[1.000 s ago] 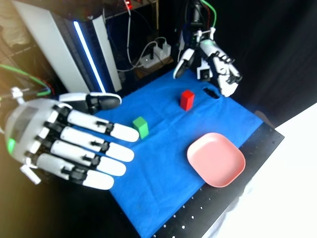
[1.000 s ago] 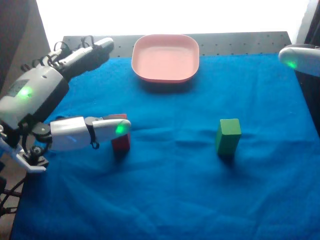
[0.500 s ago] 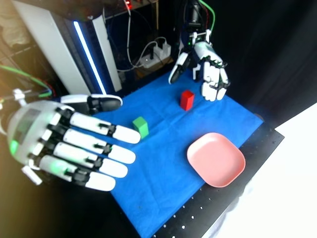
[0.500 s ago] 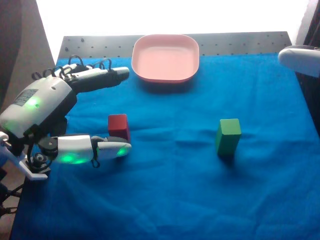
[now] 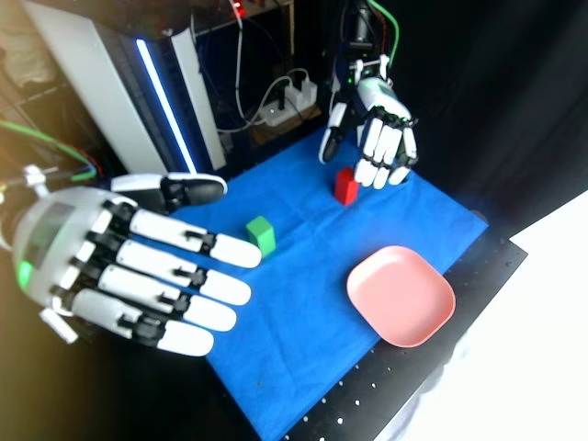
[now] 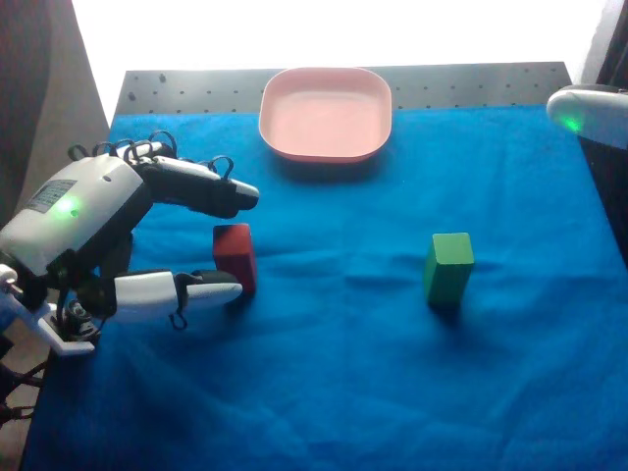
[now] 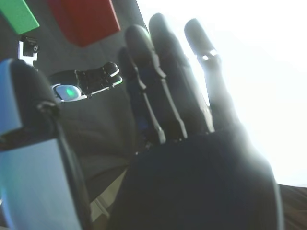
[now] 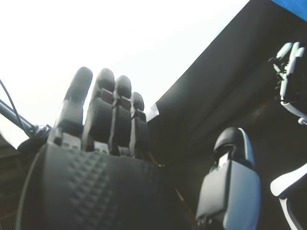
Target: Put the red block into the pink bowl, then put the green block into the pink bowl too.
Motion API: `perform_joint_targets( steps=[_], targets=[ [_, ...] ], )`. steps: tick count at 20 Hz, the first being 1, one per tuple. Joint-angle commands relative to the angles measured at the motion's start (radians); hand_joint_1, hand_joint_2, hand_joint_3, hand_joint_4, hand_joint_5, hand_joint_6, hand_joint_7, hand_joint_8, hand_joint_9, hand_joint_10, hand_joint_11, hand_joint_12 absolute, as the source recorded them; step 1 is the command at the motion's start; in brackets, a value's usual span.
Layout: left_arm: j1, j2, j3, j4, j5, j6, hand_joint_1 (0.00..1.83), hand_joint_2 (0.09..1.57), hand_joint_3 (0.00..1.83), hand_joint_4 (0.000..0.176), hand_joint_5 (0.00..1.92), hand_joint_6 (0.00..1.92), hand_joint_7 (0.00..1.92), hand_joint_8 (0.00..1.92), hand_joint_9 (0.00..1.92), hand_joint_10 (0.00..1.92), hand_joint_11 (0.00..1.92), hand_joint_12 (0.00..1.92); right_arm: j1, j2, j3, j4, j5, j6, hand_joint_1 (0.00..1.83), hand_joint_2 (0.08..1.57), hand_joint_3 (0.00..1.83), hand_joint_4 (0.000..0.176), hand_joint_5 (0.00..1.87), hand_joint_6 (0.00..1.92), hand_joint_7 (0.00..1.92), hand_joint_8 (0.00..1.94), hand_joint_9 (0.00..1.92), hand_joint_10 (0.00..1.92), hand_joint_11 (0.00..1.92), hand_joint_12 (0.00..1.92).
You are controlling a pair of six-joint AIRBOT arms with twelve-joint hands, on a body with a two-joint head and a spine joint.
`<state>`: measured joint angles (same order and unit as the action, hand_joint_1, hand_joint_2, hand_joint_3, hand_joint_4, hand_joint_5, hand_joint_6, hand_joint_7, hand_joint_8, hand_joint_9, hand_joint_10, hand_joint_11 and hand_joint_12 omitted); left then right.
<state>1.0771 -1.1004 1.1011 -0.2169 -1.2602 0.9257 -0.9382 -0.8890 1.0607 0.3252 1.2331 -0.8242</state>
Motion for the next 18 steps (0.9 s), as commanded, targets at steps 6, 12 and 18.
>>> perform_joint_targets(
  steps=[6,12,18],
  targets=[
    [0.001,-0.027,0.004,-0.006,-0.046,-0.015,1.27,1.05,0.0,0.0,1.01,0.8,1.23,0.67,1.26,0.14,0.79,1.24,0.007,0.0,0.007,0.0,0.124,0.017,0.4,0.86,0.01,0.052,0.29,0.0,0.44,0.0,0.38,0.0,0.0,0.75],
    [0.003,-0.031,0.007,-0.018,-0.045,-0.015,1.27,1.06,0.0,0.0,1.18,0.41,1.04,1.19,1.08,1.52,1.0,1.81,0.007,0.0,0.007,0.0,0.124,0.019,0.43,0.86,0.0,0.045,0.29,0.0,0.45,0.0,0.38,0.0,0.0,0.72],
    [0.004,-0.031,0.01,-0.023,-0.044,-0.015,1.29,1.05,0.0,0.0,1.19,0.38,1.11,1.03,1.05,1.23,0.94,1.57,0.007,0.0,0.007,0.0,0.124,0.02,0.43,0.86,0.0,0.045,0.29,0.0,0.45,0.0,0.37,0.0,0.0,0.74]
  ],
)
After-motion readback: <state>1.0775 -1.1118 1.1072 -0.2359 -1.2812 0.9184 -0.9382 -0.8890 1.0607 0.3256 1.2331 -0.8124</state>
